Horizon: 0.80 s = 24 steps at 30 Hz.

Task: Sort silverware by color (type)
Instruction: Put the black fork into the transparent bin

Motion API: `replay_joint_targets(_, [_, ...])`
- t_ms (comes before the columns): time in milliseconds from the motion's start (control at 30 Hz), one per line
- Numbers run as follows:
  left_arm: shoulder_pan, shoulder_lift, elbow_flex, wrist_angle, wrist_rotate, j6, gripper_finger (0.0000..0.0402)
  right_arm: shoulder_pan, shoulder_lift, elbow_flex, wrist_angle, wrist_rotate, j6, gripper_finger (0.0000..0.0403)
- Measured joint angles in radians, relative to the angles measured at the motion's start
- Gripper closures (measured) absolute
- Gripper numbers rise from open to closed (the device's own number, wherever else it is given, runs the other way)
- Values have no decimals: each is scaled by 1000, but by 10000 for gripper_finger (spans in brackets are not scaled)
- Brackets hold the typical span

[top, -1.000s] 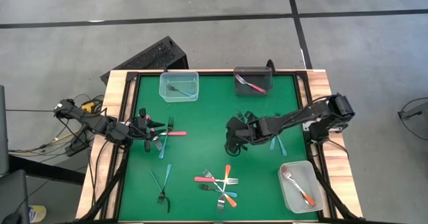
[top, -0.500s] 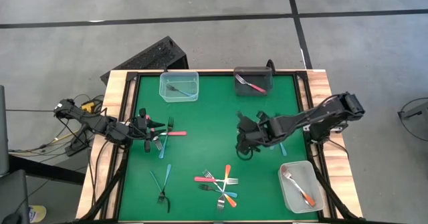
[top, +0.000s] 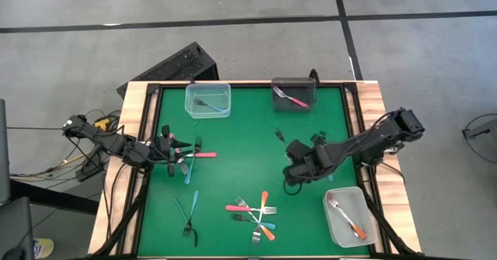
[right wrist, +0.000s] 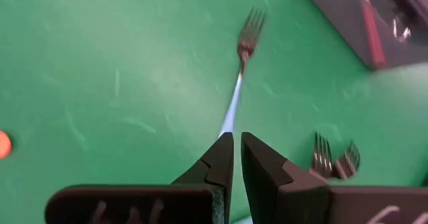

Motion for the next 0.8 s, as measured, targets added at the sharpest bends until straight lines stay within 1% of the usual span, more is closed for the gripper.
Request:
replay_joint_targets(67, [0,0,0,0,-3,22,304,20,1,0,-1,7,29,346])
replay_joint_targets(200, [0,0,0,0,-12,145,304,58,1,0,-4,23,48,346])
replay_joint_targets(267, [0,0,-1,9,-10,162,304,72,1,0,-14,24,61,346])
replay_joint_targets(300, [0,0,-2,22,-11,147,304,77,1,0,-30,28,78,346])
replay_joint_targets(333, [0,0,-4,42,-11,117,304,80,1,0,-47,30,101,346])
replay_joint_targets(400, [0,0,-6,99,-10,9,304,86,1,0,-87,31,147,346])
replay_joint_targets(500, [0,0,-6,178,-12,-232,304,92,1,-10,-112,46,195,346])
replay_joint_targets(567, [1,0,-6,202,-37,-352,304,92,1,-37,-95,49,202,346])
replay_joint_targets(633, [1,0,-6,206,-87,-393,304,92,1,-75,-40,48,197,346])
replay_joint_targets(700, [1,0,-5,205,-143,-392,304,87,1,-116,56,35,182,346])
replay_joint_targets(800, [2,0,-4,207,-183,-376,304,80,2,-170,267,-49,88,346])
